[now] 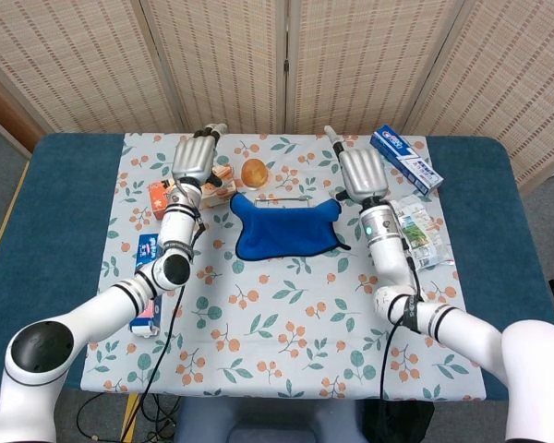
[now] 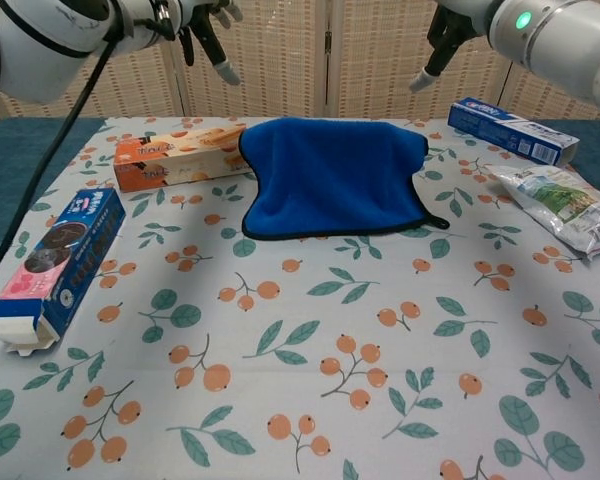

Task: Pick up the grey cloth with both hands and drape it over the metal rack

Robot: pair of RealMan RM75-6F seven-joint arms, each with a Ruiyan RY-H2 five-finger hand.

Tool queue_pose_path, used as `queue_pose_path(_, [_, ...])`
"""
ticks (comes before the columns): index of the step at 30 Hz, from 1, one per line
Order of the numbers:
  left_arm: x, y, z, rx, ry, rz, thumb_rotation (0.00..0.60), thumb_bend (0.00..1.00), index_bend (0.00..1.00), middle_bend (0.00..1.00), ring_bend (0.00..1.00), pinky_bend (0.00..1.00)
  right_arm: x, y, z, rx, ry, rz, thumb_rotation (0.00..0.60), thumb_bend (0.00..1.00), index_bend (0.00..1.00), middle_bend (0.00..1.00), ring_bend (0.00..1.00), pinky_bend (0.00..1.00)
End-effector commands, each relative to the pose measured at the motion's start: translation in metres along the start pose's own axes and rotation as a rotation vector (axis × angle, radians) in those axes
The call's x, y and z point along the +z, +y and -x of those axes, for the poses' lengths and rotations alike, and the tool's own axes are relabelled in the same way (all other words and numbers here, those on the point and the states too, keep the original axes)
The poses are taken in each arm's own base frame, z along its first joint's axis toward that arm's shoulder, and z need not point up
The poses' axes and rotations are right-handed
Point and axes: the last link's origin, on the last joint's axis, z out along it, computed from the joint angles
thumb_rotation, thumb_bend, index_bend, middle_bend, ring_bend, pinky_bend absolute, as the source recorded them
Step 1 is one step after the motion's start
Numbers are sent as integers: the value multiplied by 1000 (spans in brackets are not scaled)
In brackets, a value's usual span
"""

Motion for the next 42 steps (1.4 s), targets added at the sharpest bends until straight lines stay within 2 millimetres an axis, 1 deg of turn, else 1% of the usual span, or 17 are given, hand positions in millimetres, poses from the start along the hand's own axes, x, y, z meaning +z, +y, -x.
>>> queue_pose_path(1, [-1, -10, -7, -34, 4, -22, 600, 0, 99, 82, 134, 479, -7, 9, -5, -5, 10, 1, 600, 82, 34, 835, 885, 1000])
queue_pose_path(2, [-2, -14, -9, -40, 4, -28, 600, 0, 105, 82, 136, 479, -9, 12, -6, -9, 10, -1, 600, 120, 44, 829, 881, 1000])
queue_pose_path(3, [-3, -20, -12, -48, 6, -37, 600, 10, 114, 85, 140, 479, -13, 15, -8, -11, 10, -3, 600, 213, 78, 821, 875, 1000])
queue_pose_path(4, [-5, -24, -14, -54, 9, -42, 600, 34, 124, 87, 143, 479, -16, 18, -10, -12, 10, -3, 600, 290, 123, 816, 872, 1000])
queue_pose_path(5, [-7, -30, -17, -62, 13, -48, 600, 74, 136, 90, 146, 479, -19, 22, -13, -17, 13, -5, 600, 342, 163, 813, 869, 1000])
queue_pose_path(6, [-9, -35, -19, -66, 17, -52, 600, 118, 151, 94, 148, 479, -22, 26, -16, -21, 16, -5, 600, 372, 208, 809, 864, 1000])
queue_pose_path(7, [-12, -41, -20, -69, 21, -56, 600, 137, 163, 97, 149, 479, -25, 29, -18, -25, 16, -7, 600, 386, 255, 803, 855, 1000])
queue_pose_path(10, [-22, -61, -26, -85, 32, -72, 600, 140, 184, 102, 150, 479, -38, 39, -24, -30, 12, -15, 600, 397, 326, 777, 815, 1000])
queue_pose_path(12, [-30, -76, -30, -90, 45, -87, 600, 140, 189, 103, 150, 478, -48, 46, -28, -33, 7, -22, 600, 400, 344, 745, 775, 995])
queue_pose_path(15, [-41, -94, -35, -93, 58, -105, 600, 140, 193, 106, 150, 468, -63, 56, -32, -54, 0, -31, 600, 400, 350, 698, 714, 960])
queue_pose_path(19, [-62, -123, -42, -95, 76, -132, 600, 140, 196, 107, 150, 437, -89, 72, -36, -58, -20, -34, 600, 402, 358, 652, 645, 897])
queue_pose_path(23, [-85, -150, -43, -58, 95, -144, 600, 140, 198, 107, 150, 402, -115, 87, -39, -58, -18, -39, 600, 402, 370, 636, 618, 875])
queue_pose_path(26, [-107, -168, -42, -46, 104, -146, 600, 140, 200, 107, 150, 389, -134, 99, -40, -52, -14, -34, 600, 402, 383, 633, 610, 873])
queue_pose_path(32, [-162, -198, -32, 36, 110, -142, 600, 140, 202, 107, 149, 351, -179, 127, -41, -44, -11, -13, 600, 404, 401, 629, 599, 865])
queue_pose_path(36, [-196, -210, -26, 55, 112, -141, 600, 140, 202, 107, 149, 321, -209, 143, -41, -36, -14, -12, 600, 404, 417, 629, 599, 865])
queue_pose_path(42, [-240, -226, -18, 83, 123, -144, 600, 140, 202, 107, 148, 307, -251, 160, -38, -12, -27, -6, 600, 409, 439, 629, 598, 865])
